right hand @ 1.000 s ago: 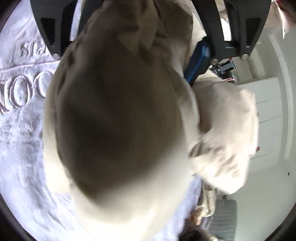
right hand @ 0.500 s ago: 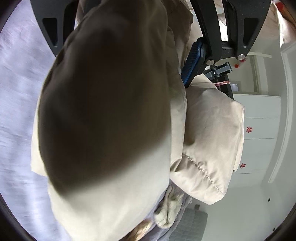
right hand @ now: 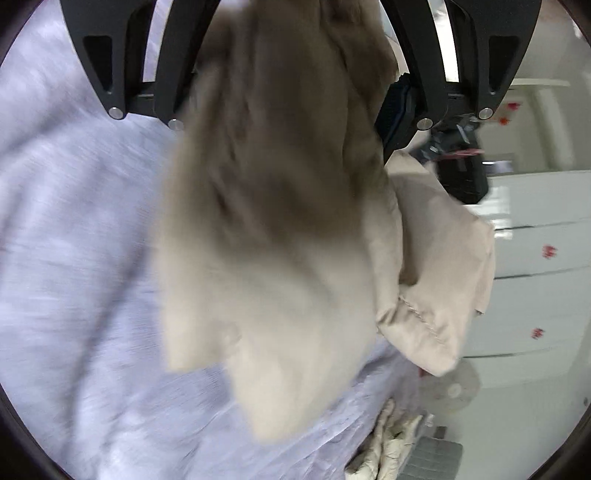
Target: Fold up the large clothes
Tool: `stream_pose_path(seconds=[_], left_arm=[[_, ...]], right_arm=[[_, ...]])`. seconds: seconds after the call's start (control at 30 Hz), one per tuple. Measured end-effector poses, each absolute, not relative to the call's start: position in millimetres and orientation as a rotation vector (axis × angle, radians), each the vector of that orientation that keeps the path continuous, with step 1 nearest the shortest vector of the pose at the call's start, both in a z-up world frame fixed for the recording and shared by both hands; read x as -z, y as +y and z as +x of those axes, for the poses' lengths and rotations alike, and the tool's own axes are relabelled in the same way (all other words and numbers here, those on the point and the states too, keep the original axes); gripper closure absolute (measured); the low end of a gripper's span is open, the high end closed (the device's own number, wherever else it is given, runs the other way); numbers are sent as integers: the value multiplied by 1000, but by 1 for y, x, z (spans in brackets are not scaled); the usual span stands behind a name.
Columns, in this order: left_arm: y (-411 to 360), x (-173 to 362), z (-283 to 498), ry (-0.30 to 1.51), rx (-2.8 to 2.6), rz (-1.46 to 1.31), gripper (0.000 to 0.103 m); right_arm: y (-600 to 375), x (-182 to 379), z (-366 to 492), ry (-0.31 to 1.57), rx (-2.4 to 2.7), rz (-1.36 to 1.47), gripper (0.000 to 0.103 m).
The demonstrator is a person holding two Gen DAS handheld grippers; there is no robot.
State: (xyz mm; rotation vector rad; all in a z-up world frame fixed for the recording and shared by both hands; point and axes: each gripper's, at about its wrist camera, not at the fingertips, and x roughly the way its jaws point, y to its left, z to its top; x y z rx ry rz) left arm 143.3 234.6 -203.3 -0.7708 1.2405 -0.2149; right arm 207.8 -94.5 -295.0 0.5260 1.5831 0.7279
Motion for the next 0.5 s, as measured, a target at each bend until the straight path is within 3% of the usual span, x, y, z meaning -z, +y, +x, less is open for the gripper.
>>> stream_pose_path(seconds=[0.17, 0.2, 0.23, 0.33, 0.5], left_arm=[[240, 155, 139, 1168, 83, -615, 4], [246, 149, 141, 1135, 58, -592, 4], [250, 136, 143, 1088, 35, -567, 4], [266, 119, 168, 1015, 7, -510, 4], [195, 123, 211, 1069, 31, -353, 4]], right_arm=[[-139, 234, 201, 1469, -590, 446, 30], [-146, 219, 194, 1436, -592, 439, 46], [-149, 205, 185, 1412, -618, 429, 68], [-115, 184, 160, 1395, -672, 310, 87], [-87, 219, 120, 1473, -628, 55, 90]])
